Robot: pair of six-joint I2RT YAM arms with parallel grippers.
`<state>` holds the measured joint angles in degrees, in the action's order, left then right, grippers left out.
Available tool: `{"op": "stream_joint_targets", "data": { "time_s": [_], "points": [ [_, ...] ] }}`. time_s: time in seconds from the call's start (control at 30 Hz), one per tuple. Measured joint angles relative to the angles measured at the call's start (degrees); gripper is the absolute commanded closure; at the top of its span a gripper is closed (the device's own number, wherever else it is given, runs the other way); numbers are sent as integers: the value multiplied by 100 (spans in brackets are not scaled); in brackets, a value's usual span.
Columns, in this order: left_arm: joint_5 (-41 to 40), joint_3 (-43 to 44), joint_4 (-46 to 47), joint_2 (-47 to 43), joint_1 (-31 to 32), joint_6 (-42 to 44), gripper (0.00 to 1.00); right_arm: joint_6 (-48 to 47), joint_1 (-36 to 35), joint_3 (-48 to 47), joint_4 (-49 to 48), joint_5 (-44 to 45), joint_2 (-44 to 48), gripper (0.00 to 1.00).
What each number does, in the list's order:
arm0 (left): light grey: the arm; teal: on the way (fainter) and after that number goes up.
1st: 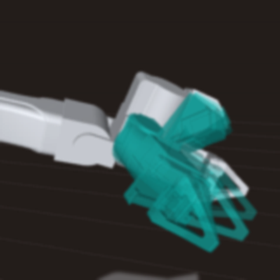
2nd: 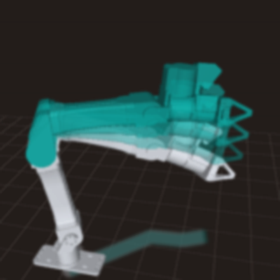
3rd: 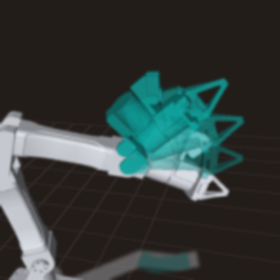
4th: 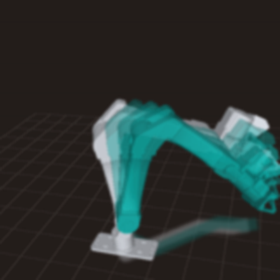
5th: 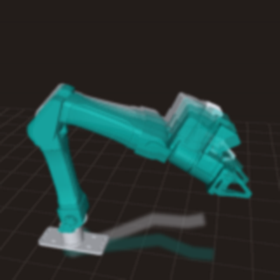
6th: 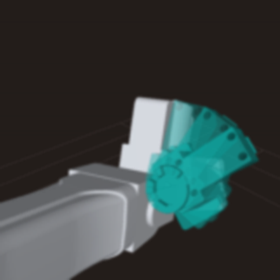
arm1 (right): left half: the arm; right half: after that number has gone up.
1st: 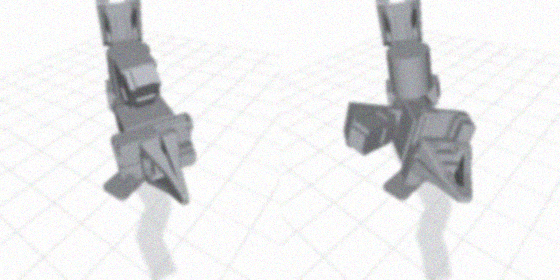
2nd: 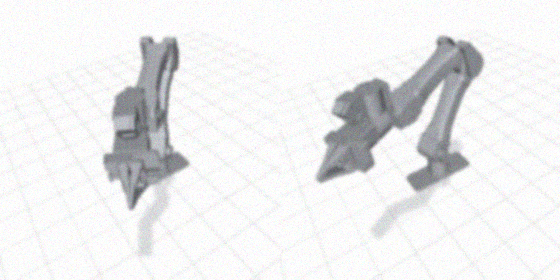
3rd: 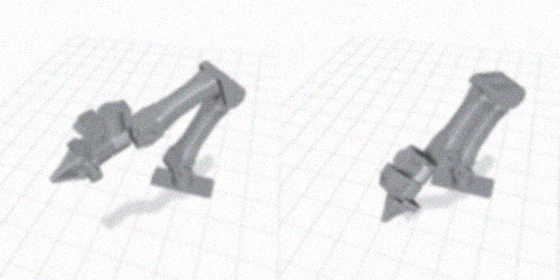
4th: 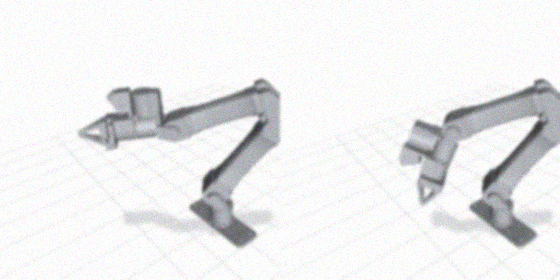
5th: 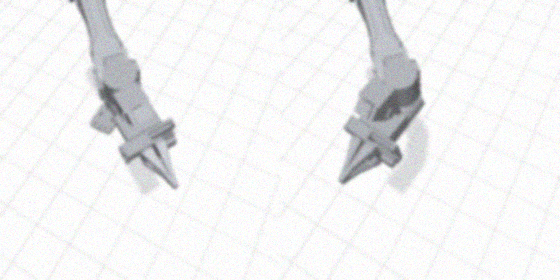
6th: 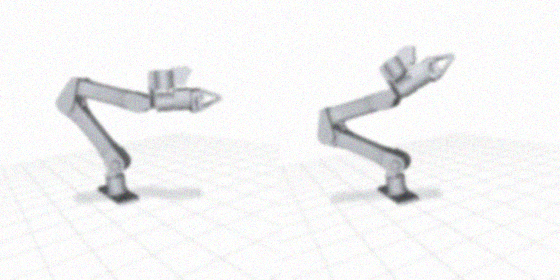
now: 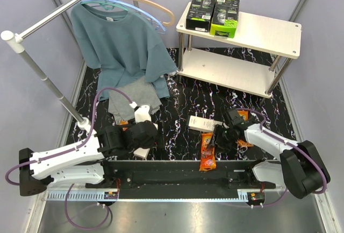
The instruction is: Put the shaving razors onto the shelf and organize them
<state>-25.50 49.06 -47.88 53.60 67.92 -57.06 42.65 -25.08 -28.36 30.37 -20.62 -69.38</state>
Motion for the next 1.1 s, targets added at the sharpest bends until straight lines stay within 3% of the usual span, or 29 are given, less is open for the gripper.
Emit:
{"op": "stream_joint_targets", "data": {
  "time_s": [0.2, 0.23, 0.5, 0.7, 1.1],
  "points": [
    [0, 0, -4, -63, 0, -2, 1, -70, -282, -13, -105, 13, -195, 95],
    [0, 0, -4, -79, 0, -2, 1, -68, -315, -22, -114, 9, -192, 97],
    [-4, -2, -11, -190, -2, -15, 1, -85, -376, -105, 4, 20, 295, 100],
    [-4, -9, -28, -225, -4, -35, 1, -42, -378, -673, 208, 0, 911, 100],
    [-7, -9, -63, -225, -7, -33, 1, 7, -378, -905, 273, -17, 968, 100]
  ]
}}
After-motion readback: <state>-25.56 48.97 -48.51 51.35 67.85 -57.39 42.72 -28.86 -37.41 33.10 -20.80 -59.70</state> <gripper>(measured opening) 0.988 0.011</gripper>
